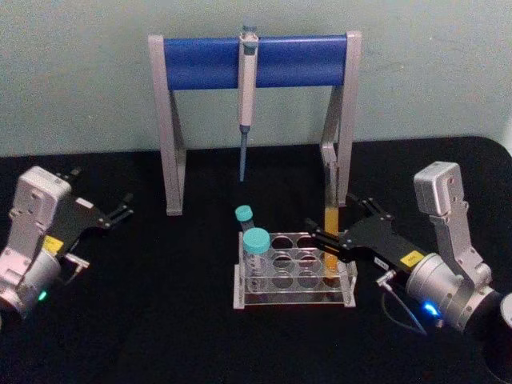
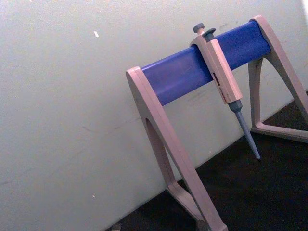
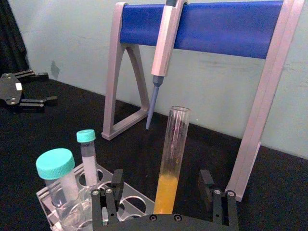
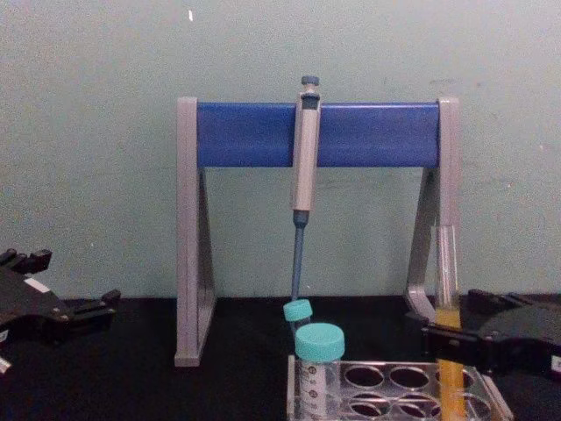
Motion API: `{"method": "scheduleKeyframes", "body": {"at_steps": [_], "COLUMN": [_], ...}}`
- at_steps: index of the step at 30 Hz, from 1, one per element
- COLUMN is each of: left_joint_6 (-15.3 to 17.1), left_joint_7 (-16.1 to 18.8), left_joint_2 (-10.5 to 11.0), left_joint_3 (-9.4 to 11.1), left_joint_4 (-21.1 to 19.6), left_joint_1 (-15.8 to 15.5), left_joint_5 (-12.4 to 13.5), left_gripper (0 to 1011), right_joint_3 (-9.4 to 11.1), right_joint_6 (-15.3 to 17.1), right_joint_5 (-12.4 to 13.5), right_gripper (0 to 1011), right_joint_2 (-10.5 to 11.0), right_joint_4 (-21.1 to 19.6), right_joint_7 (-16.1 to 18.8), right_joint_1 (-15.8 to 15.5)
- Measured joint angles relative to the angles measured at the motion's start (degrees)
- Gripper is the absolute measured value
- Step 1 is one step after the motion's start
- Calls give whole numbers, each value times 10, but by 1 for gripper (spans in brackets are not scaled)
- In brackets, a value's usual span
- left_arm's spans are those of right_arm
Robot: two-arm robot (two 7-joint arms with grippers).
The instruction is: Pick up the test tube from the test tube rack, shake it, then place it back into the test tube rack.
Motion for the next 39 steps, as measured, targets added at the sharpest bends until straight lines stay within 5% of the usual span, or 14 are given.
{"method": "scheduleKeyframes", "body": {"at_steps": [18,31,39], "left_joint_6": [0,0,0], "left_joint_7": [0,0,0], "left_joint_2": [0,0,0], "left_joint_3": [0,0,0], "left_joint_4": [0,0,0], "left_joint_1": [0,0,0], "left_joint_5": [0,0,0], "left_gripper": [1001,1001,1002], "right_joint_3": [42,77,82], "right_joint_6": [-30,-65,-64], "right_joint_5": [22,-45,-64], "right_gripper": [1000,1000,1000], "right_joint_2": [37,-9,-30], "right_joint_4": [-72,-40,-8], "right_joint_7": [-3,-102,-116], "right_joint_1": [-82,-107,-103]}}
